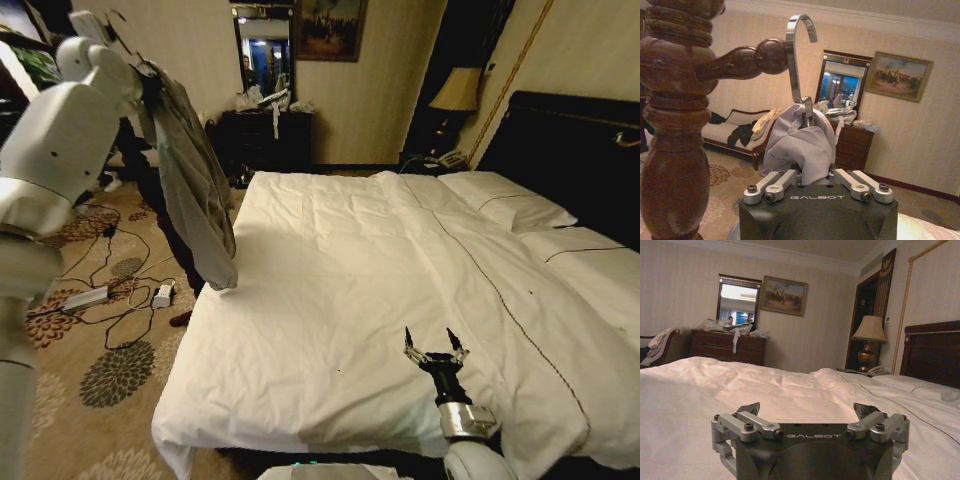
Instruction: Pick up the clothes from the bed and hang them on the clothes hanger.
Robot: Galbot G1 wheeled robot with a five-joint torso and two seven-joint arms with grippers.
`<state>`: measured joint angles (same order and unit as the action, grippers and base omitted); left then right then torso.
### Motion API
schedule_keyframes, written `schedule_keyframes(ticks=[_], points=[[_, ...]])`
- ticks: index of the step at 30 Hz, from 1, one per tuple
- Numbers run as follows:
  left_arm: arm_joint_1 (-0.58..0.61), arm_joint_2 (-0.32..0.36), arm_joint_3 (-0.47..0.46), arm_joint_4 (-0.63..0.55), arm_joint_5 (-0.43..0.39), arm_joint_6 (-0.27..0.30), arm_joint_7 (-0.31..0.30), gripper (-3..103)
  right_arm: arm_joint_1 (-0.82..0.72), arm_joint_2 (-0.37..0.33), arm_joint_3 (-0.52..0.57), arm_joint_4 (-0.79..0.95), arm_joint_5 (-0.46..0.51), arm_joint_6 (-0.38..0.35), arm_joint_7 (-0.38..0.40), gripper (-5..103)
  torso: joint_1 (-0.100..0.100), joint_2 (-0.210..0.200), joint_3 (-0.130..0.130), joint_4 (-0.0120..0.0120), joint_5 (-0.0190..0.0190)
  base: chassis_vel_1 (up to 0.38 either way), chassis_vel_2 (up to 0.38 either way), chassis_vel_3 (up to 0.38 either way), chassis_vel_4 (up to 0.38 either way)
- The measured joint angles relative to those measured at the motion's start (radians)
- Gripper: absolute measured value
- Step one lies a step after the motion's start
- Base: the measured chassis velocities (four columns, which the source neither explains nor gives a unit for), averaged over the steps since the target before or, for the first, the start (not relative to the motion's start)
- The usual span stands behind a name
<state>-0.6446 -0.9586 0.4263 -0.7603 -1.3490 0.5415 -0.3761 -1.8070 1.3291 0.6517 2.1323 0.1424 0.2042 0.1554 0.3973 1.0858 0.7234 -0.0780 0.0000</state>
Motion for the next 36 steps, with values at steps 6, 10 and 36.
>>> schedule_keyframes(ticks=[6,10,36], points=[[0.014,0.032,-0.011,-0.038,-0.006,0.0,-0.012,16,0.0,0.0,0.0,0.0,0.0,0.0,0.0,100,0.0,0.0,0.0,0.0008,-0.0005,0.0,0.0,0.0,0.0],[0.02,0.042,-0.017,-0.058,-0.009,0.003,-0.017,16,0.0,0.0,0.0,0.0,0.0,0.0,0.0,100,0.0,0.0,0.0,0.0001,-0.0001,0.0,0.0,0.0,0.0],[0.041,0.032,-0.023,-0.025,-0.022,0.023,-0.019,16,0.0,0.0,0.0,0.0,0.0,0.0,0.0,100,0.0,0.0,0.0,0.0003,0.0,0.0,0.0,0.0,0.0]])
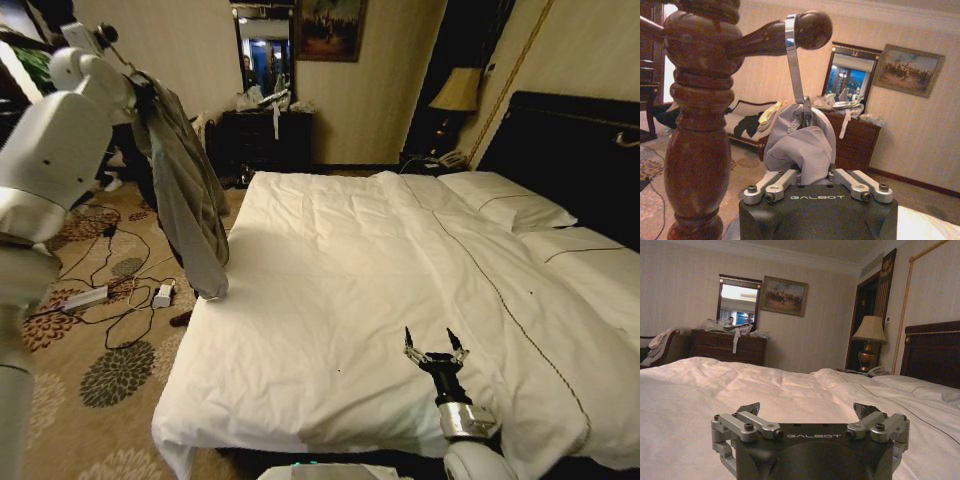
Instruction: Pick up the clothes from the bed and hang them on the clothes hanger.
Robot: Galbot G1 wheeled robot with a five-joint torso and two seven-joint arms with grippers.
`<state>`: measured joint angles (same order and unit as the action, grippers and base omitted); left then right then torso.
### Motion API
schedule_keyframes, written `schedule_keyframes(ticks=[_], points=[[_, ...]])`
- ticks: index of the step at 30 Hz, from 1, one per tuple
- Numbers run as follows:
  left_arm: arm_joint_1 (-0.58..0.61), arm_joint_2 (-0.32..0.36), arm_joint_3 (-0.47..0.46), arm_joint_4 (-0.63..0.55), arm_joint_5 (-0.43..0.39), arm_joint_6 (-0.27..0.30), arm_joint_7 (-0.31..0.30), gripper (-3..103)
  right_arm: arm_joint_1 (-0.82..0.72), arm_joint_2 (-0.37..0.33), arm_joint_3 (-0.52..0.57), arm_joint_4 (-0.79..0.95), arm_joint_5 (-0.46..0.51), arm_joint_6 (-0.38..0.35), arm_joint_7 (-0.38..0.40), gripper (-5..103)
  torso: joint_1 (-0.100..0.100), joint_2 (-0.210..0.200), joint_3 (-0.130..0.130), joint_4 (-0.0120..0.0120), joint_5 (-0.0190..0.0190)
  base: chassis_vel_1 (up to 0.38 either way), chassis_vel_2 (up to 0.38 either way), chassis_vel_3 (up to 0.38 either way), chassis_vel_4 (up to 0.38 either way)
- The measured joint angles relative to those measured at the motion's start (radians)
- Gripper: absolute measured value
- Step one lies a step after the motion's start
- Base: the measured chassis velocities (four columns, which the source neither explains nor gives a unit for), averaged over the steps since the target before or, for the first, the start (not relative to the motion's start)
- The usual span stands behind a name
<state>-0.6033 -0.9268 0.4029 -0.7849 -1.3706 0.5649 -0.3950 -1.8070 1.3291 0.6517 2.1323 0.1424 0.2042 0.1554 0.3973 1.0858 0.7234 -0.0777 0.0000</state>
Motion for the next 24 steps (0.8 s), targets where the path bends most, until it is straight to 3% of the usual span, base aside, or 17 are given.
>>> schedule_keyframes(ticks=[5,8,12,13,14,16,18,22,24], points=[[0.015,0.025,-0.011,-0.049,-0.004,0.043,-0.017,13,0.0,0.0,0.0,0.0,0.0,0.0,0.0,100,0.0,0.0,0.0,-0.0002,0.0002,0.0,0.0,0.0,0.0],[0.018,0.034,-0.011,-0.061,0.013,0.069,-0.021,28,0.0,0.0,0.0,0.0,0.0,0.0,0.0,100,0.0,0.0,0.0,-0.0006,-0.0002,0.0,0.0,0.0,0.0],[0.014,0.038,-0.01,-0.063,0.019,0.074,-0.024,34,0.0,0.0,0.0,0.0,0.0,0.0,0.0,100,0.0,0.0,0.0,-0.0003,-0.0001,0.0,0.0,0.0,0.0],[0.011,0.043,-0.008,-0.067,0.021,0.078,-0.027,44,0.0,0.0,0.0,0.0,0.0,0.0,0.0,100,0.0,0.0,0.0,-0.0004,0.0,0.0,0.0,0.0,0.0],[0.011,0.043,-0.008,-0.067,0.021,0.078,-0.027,44,0.0,0.0,0.0,0.0,0.0,0.0,0.0,100,0.0,0.0,0.0,-0.0004,0.0,0.0,0.0,0.0,0.0],[0.006,0.053,-0.005,-0.078,0.026,0.086,-0.032,56,0.0,0.0,0.0,0.0,0.0,0.0,0.0,100,0.0,0.0,0.0,-0.0001,0.0,0.0,0.0,0.0,0.0],[0.005,0.054,-0.005,-0.08,0.026,0.087,-0.034,56,0.0,0.0,0.0,0.0,0.0,0.0,0.0,100,0.0,0.0,0.0,0.0001,0.0,0.0,0.0,0.0,0.0],[0.0,0.068,-0.008,-0.104,0.022,0.098,-0.054,77,0.0,0.0,0.0,0.0,0.0,0.0,0.0,100,0.0,0.0,0.0,-0.0003,0.0001,0.0,0.0,0.0,0.0],[0.0,0.072,-0.009,-0.114,0.02,0.103,-0.062,77,0.0,0.0,0.0,0.0,0.0,0.0,0.0,100,0.0,0.0,0.0,-0.0003,0.0001,0.0,0.0,0.0,0.0]])
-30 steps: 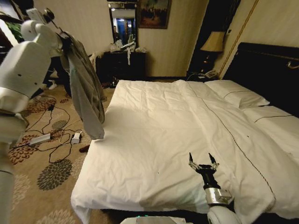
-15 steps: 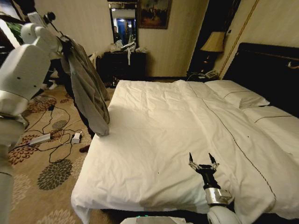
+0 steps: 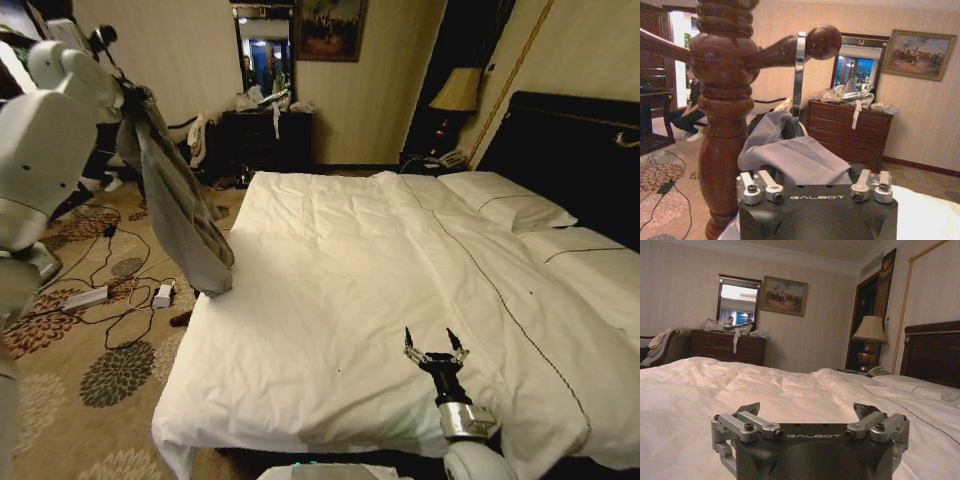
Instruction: Pick up the clothes from the bed and hang them on the clothes hanger.
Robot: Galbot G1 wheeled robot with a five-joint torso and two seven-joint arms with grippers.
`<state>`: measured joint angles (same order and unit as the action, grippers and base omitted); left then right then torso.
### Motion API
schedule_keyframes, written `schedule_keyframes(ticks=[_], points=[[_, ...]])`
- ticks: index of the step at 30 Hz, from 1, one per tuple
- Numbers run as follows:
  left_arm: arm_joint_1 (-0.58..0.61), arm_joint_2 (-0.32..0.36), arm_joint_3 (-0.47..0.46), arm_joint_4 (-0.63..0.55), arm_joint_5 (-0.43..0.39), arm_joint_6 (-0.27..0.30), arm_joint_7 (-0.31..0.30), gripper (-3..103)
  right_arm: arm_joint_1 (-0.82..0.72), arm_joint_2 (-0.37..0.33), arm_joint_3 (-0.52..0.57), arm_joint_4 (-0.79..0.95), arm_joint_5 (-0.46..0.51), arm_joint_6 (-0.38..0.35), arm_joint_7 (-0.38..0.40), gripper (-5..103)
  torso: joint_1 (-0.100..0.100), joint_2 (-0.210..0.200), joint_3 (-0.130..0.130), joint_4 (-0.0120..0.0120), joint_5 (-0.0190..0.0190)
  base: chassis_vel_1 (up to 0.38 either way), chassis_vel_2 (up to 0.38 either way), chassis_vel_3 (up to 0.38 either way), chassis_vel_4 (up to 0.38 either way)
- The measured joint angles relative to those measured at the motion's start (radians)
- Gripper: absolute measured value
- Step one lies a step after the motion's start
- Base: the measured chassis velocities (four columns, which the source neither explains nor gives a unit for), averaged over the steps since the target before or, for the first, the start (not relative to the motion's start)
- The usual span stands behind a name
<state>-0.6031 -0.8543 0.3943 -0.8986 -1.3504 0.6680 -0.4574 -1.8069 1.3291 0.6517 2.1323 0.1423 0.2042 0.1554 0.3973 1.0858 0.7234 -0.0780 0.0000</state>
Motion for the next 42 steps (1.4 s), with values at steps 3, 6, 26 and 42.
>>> schedule_keyframes(ticks=[3,6,26,42], points=[[0.003,0.016,-0.002,-0.028,-0.003,0.018,-0.022,88,0.0,0.0,0.0,0.0,0.0,0.0,0.0,100,0.0,0.0,0.0,0.0002,0.0,0.0,0.0,0.0,0.0],[0.011,0.041,-0.004,-0.076,-0.013,0.047,-0.056,97,0.0,0.0,0.0,0.0,0.0,0.0,0.0,100,0.0,0.0,0.0,0.0004,-0.0002,0.0,0.0,0.0,0.0],[-0.011,0.119,0.02,-0.143,-0.042,0.07,-0.112,100,0.0,0.0,0.0,0.0,0.0,0.0,0.0,100,0.0,0.0,0.0,0.0001,0.0,0.0,0.0,0.0,0.0],[-0.07,0.063,0.048,-0.107,-0.099,0.069,-0.081,100,0.0,0.0,0.0,0.0,0.0,0.0,0.0,100,0.0,0.0,0.0,0.0,0.0001,0.0,0.0,0.0,0.0]])
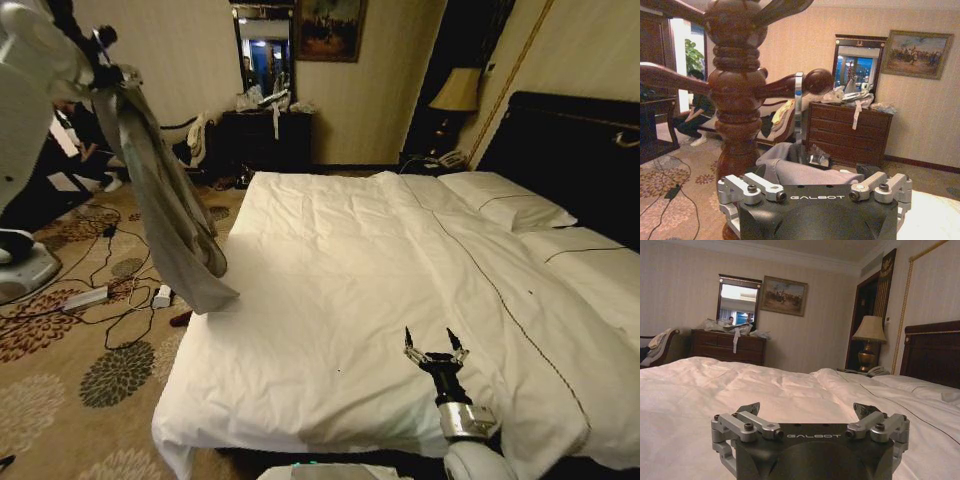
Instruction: Pick up the clothes from the bed and hang them on the clothes hanger.
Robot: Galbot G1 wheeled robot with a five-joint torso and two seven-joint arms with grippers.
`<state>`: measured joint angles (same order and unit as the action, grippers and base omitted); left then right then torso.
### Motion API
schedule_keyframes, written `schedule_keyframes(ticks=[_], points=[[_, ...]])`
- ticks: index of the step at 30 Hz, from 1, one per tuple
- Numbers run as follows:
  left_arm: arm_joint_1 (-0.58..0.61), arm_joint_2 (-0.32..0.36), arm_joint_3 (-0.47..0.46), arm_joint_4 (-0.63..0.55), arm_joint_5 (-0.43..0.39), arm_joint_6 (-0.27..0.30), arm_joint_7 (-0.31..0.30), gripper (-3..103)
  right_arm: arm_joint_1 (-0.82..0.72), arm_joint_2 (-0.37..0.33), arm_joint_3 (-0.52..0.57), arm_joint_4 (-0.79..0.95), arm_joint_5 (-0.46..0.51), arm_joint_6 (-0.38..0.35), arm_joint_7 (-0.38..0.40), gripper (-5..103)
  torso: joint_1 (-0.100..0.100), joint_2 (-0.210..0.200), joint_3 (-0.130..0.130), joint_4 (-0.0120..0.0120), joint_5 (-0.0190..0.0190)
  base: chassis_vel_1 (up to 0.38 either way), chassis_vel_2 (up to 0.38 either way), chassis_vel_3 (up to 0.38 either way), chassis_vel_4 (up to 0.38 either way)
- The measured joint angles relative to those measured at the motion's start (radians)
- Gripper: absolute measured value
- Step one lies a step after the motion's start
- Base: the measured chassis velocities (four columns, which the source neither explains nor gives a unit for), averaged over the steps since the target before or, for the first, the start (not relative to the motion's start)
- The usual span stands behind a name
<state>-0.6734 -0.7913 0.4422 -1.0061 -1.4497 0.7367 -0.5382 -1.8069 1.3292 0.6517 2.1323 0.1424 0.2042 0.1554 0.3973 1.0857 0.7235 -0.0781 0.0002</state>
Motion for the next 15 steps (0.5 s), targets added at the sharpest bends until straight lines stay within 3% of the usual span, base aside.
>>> schedule_keyframes(ticks=[12,15], points=[[-0.035,-0.037,0.013,0.065,-0.003,-0.001,0.005,100,0.0,0.0,0.0,0.0,0.0,0.0,0.0,100,0.0,0.0,0.0,0.0002,-0.0002,0.0,0.0,0.0,0.0],[-0.035,-0.054,0.006,0.082,0.018,-0.027,0.012,100,0.0,0.0,0.0,0.0,0.0,0.0,0.0,100,0.0,0.0,0.0,0.0004,-0.0003,0.0,0.0,0.0,0.0]])
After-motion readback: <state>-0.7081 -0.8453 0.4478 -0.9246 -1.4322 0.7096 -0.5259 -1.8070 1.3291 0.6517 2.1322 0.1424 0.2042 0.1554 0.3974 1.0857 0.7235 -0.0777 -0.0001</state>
